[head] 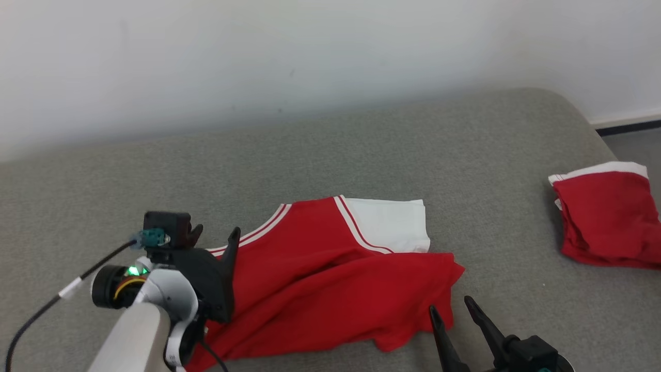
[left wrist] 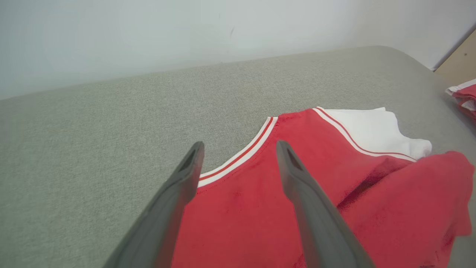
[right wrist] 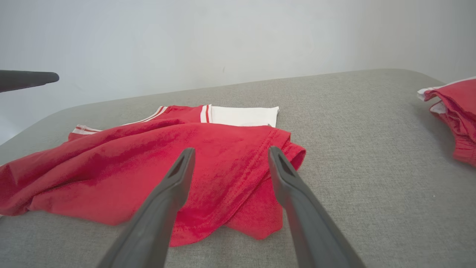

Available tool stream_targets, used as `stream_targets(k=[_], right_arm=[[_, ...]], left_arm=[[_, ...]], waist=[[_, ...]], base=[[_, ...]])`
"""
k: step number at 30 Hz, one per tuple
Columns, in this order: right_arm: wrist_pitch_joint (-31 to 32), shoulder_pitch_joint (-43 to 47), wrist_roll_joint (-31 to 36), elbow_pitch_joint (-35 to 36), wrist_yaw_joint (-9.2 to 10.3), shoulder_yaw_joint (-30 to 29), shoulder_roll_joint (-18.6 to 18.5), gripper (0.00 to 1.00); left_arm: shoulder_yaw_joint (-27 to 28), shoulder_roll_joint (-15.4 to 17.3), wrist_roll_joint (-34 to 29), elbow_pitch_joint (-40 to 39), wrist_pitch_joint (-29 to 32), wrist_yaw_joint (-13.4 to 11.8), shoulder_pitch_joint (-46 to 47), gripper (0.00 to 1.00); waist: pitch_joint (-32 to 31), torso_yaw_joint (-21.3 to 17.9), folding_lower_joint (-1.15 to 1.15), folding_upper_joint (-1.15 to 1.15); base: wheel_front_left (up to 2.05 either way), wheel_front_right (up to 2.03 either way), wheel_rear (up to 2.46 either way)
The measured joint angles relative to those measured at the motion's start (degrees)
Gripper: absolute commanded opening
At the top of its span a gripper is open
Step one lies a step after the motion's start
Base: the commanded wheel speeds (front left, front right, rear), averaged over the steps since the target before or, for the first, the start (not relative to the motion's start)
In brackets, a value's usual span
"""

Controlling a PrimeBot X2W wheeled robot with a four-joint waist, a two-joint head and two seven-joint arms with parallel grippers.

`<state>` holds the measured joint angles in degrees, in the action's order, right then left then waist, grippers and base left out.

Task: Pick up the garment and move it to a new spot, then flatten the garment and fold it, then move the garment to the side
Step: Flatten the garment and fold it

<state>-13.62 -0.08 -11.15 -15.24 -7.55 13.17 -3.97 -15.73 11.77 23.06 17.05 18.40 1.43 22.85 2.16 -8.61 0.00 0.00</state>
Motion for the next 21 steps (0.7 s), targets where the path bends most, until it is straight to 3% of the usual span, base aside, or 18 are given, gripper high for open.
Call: stream_targets(k=[12,21], right_arm=[[-0.70,-2.04,0.09,0.23,0.00,-0.79,0.26,1.00],[-1.12,-2.91,-0.37,-0.08,0.00,-0.29,0.69,1.00]], left_arm=[[0.00,1.48,0.91,16.71,6.08,2.04,14.52,1.00],[-1.24,3.19,-0.59,22.67,9.16,0.30,18.37,1.00]], waist=[[6.44,-10.81,0.01,0.01],[11.02,-16.53,0.01,0.01]], base=[[0.00,0.00,0.00],[0.00,0.00,0.00]])
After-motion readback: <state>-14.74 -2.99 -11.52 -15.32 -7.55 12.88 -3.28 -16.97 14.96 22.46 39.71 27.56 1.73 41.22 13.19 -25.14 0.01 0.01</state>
